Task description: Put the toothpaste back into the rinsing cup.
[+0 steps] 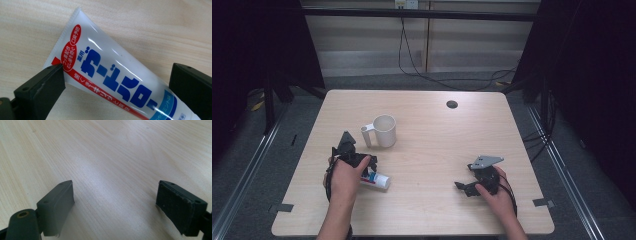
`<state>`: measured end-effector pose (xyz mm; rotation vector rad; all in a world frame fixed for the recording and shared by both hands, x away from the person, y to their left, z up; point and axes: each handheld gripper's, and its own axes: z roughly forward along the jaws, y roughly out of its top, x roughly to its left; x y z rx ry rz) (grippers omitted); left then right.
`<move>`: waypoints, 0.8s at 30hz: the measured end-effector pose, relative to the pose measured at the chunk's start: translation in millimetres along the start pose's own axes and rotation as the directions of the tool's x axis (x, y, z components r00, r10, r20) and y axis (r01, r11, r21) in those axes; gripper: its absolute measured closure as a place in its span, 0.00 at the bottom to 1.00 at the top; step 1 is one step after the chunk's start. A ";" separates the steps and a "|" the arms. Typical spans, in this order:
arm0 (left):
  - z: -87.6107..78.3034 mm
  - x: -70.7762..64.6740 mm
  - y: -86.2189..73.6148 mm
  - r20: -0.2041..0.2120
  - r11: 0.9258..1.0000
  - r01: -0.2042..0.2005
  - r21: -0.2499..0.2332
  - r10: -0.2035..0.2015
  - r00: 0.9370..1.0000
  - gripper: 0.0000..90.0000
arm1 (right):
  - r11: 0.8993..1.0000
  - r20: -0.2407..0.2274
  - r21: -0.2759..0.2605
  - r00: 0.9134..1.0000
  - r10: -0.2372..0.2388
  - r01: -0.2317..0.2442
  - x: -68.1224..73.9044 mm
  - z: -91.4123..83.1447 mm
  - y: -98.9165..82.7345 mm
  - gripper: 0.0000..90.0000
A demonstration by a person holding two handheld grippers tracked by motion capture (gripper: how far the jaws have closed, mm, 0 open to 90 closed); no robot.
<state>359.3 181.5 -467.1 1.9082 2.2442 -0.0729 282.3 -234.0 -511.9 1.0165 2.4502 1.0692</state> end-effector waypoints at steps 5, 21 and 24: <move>-4.3 2.4 -2.9 0.007 0.999 -0.017 -0.029 0.017 1.000 0.05 | 1.000 0.000 0.000 1.000 0.000 0.000 0.0 0.0 0.0 0.16; -5.3 10.3 -12.9 0.109 0.999 -0.034 -0.009 0.034 0.994 0.13 | 1.000 0.000 0.000 1.000 0.000 0.000 0.0 0.0 0.0 0.16; 0.7 3.8 -13.7 0.089 0.999 -0.053 -0.002 0.053 0.995 0.16 | 1.000 -0.001 0.000 1.000 0.000 0.000 0.0 0.0 0.0 0.16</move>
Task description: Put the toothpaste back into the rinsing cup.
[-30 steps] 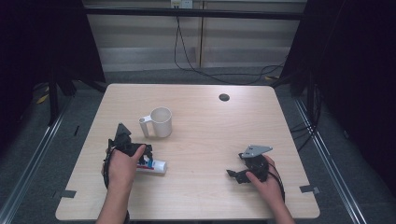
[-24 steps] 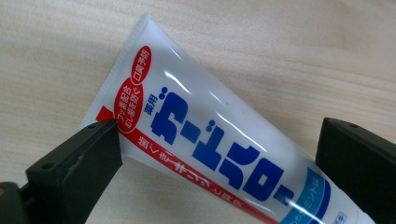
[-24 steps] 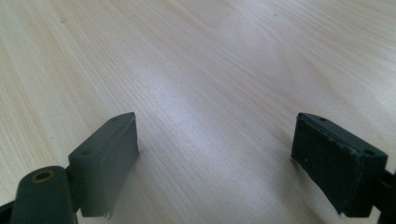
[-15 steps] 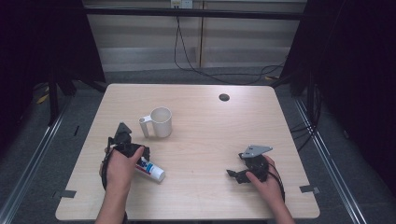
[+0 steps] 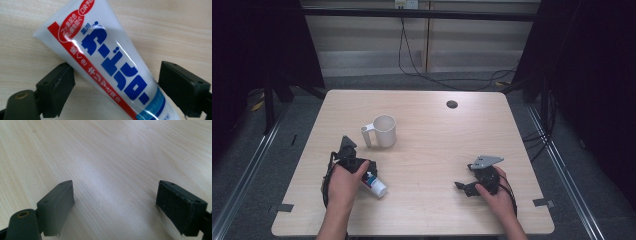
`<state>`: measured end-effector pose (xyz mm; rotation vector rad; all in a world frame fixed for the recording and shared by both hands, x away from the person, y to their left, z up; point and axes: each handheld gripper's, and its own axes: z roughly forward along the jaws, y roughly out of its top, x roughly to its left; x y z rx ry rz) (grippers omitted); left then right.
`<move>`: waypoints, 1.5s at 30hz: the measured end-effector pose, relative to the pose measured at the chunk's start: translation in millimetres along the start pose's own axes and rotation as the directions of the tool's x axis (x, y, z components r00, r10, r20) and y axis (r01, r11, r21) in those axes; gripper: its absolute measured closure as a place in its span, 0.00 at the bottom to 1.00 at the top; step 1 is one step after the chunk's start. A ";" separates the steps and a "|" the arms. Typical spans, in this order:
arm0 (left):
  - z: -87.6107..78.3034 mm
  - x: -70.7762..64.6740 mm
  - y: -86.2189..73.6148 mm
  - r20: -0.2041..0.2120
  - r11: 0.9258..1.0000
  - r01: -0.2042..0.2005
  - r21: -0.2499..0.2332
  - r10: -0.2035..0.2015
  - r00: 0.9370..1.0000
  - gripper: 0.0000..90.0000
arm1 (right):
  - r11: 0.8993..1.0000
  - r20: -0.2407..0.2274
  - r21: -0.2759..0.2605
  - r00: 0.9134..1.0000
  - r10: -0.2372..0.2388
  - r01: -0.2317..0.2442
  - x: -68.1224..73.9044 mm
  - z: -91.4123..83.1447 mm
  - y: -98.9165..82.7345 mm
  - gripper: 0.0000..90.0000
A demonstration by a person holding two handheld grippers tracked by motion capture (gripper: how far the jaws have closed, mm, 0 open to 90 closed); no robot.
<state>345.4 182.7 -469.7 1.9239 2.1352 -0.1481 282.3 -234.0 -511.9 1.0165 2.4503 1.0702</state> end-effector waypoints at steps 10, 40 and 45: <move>1.2 -16.3 -0.4 -0.095 0.992 -0.126 0.013 0.126 0.987 0.38 | 1.000 0.000 0.000 1.000 0.000 0.000 -0.1 0.0 0.0 0.16; -49.9 -3.7 -23.2 0.004 0.834 -0.432 -0.343 0.462 0.887 0.70 | 1.000 0.000 0.000 1.000 0.000 0.000 -0.1 0.0 0.1 0.16; -57.8 -2.5 -22.7 0.022 0.803 -0.424 -0.418 0.476 0.879 0.70 | 1.000 0.000 0.000 1.000 -0.001 0.001 0.0 0.0 0.0 0.16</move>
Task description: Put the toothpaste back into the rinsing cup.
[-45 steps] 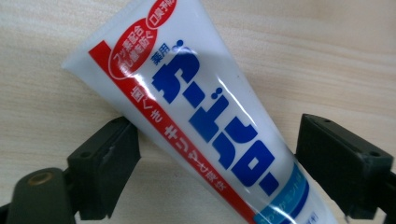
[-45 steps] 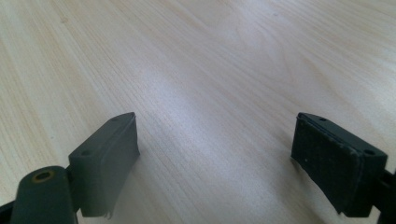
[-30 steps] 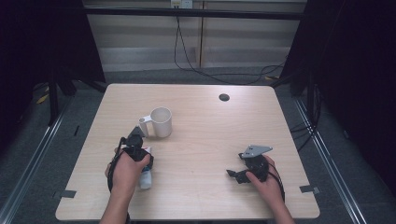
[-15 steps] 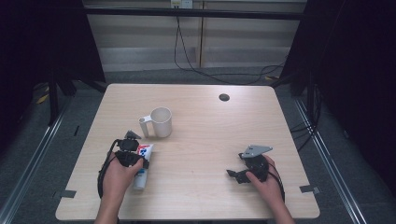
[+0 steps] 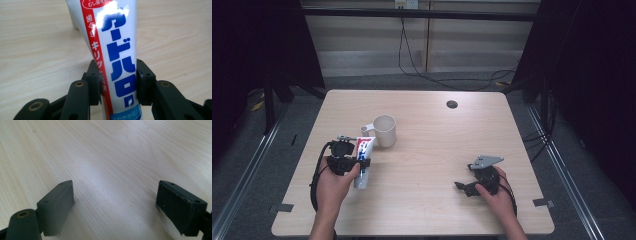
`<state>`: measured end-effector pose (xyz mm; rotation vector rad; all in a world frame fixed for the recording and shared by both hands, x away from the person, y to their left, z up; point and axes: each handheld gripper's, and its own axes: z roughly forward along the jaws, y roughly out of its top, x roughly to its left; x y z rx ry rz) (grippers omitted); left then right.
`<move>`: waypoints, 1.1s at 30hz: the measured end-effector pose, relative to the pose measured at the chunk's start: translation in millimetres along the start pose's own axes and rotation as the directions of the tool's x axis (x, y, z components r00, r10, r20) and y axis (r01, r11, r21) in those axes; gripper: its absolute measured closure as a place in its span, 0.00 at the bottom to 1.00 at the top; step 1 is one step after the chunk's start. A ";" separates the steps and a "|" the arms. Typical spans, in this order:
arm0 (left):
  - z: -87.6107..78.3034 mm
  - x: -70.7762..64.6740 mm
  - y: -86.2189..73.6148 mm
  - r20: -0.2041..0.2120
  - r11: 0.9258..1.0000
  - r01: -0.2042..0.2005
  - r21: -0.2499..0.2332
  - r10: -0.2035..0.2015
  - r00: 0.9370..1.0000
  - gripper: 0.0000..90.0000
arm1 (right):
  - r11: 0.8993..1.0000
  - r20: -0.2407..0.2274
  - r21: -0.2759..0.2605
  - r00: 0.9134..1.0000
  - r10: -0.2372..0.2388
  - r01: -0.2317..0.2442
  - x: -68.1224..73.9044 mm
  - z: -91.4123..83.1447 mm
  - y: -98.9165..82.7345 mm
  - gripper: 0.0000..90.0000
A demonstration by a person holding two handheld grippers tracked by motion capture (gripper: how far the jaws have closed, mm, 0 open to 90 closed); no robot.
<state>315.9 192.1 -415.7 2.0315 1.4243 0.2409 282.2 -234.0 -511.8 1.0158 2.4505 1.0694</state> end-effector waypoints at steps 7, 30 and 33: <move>-10.6 -4.7 6.5 -0.006 0.996 -0.020 -0.082 0.020 1.000 0.70 | 1.000 0.000 0.000 1.000 0.000 0.000 0.0 0.0 0.0 0.16; -16.8 -2.5 17.5 0.002 0.968 -0.038 -0.247 0.040 0.999 0.70 | 1.000 0.000 0.001 1.000 -0.002 0.002 0.0 -0.2 -0.2 0.16; -17.9 -3.6 18.7 -0.007 0.962 -0.038 -0.270 0.037 0.999 0.70 | 1.000 0.003 0.000 1.000 -0.003 0.003 0.6 -0.7 -0.4 0.16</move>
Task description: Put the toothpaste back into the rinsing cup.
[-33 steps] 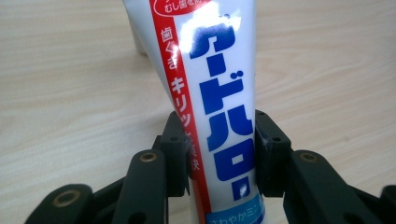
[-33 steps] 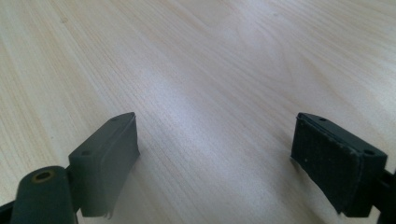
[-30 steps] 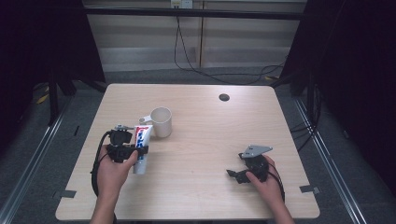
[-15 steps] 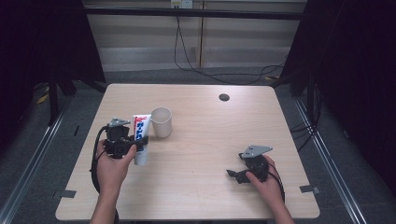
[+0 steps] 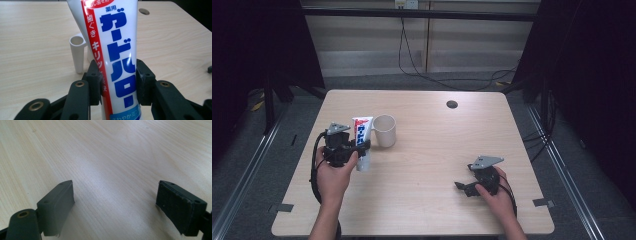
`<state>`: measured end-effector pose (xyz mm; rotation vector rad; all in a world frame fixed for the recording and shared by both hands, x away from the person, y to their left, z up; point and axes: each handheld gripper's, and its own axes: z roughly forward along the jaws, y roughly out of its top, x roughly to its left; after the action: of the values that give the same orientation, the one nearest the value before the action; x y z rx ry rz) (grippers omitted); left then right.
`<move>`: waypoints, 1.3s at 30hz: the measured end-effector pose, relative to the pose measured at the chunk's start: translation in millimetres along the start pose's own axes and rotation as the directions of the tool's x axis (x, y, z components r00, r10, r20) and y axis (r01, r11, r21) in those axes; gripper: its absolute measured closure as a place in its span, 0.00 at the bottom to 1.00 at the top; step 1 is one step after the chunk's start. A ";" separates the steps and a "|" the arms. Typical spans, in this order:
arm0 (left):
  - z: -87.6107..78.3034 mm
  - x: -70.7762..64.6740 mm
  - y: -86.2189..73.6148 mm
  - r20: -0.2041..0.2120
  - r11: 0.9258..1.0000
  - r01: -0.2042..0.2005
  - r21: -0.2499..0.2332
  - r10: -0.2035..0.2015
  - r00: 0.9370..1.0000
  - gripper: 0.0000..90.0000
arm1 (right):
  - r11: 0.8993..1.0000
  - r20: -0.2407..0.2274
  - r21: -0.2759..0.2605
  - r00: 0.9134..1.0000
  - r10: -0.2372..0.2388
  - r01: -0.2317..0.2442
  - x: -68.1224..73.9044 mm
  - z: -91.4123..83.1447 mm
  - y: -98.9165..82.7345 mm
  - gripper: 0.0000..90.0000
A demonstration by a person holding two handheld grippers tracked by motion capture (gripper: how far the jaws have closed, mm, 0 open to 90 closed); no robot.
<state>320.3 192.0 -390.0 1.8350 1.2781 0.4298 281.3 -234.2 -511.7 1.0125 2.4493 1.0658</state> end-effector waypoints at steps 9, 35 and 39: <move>-4.7 -1.8 11.3 -0.001 0.998 -0.012 -0.059 0.012 1.000 0.70 | 1.000 -0.002 0.001 1.000 0.008 -0.008 0.4 -0.2 -0.4 0.16; 11.5 -5.1 35.4 -0.015 0.982 -0.001 -0.191 -0.001 1.000 0.70 | 1.000 0.002 0.002 1.000 0.007 -0.007 0.7 -0.6 -0.5 0.16; 16.2 -6.8 39.2 -0.009 0.982 0.001 -0.188 -0.002 1.000 0.70 | 1.000 0.003 0.002 1.000 0.007 -0.007 0.7 -0.6 -0.5 0.16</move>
<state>352.0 173.8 -367.4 1.6753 1.2024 0.5397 280.2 -234.2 -511.6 1.0237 2.4473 1.0637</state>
